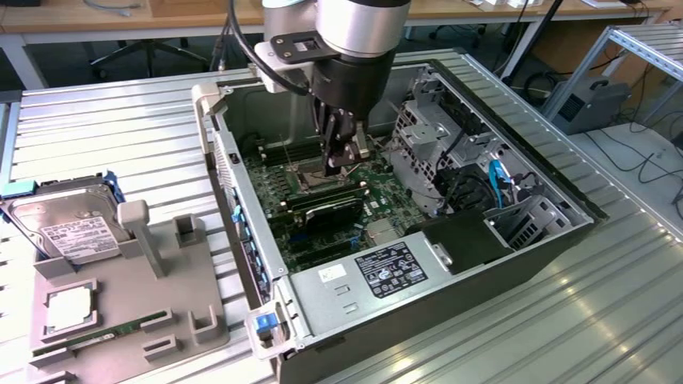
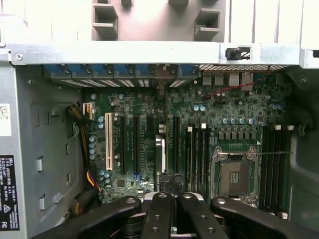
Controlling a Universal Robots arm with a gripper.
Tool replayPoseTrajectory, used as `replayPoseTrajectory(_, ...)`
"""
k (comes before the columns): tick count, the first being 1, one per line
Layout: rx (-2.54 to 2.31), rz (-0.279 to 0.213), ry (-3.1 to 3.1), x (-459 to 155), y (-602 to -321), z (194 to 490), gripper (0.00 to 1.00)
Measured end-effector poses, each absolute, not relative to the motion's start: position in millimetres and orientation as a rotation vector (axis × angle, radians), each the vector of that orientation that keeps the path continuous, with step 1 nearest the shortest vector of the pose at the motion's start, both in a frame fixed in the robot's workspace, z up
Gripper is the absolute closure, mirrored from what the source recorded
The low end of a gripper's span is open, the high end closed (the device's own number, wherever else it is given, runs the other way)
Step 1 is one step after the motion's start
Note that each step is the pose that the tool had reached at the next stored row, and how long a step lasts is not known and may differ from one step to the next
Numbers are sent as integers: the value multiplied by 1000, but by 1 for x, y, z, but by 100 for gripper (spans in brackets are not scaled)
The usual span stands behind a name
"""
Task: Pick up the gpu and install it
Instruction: 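Press down on the gpu until it lock into place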
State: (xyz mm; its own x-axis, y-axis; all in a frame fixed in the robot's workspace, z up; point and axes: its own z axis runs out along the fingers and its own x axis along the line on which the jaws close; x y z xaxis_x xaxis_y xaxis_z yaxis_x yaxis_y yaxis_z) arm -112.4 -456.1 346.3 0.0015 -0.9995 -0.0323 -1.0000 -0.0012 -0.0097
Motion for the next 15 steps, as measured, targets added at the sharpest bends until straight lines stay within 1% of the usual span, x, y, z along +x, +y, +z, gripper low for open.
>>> replayPoseTrajectory(5, -2202, 25, 2199, -112, -455, 326, 89)
replayPoseTrajectory(15, -2202, 25, 2199, -112, -455, 312, 89)
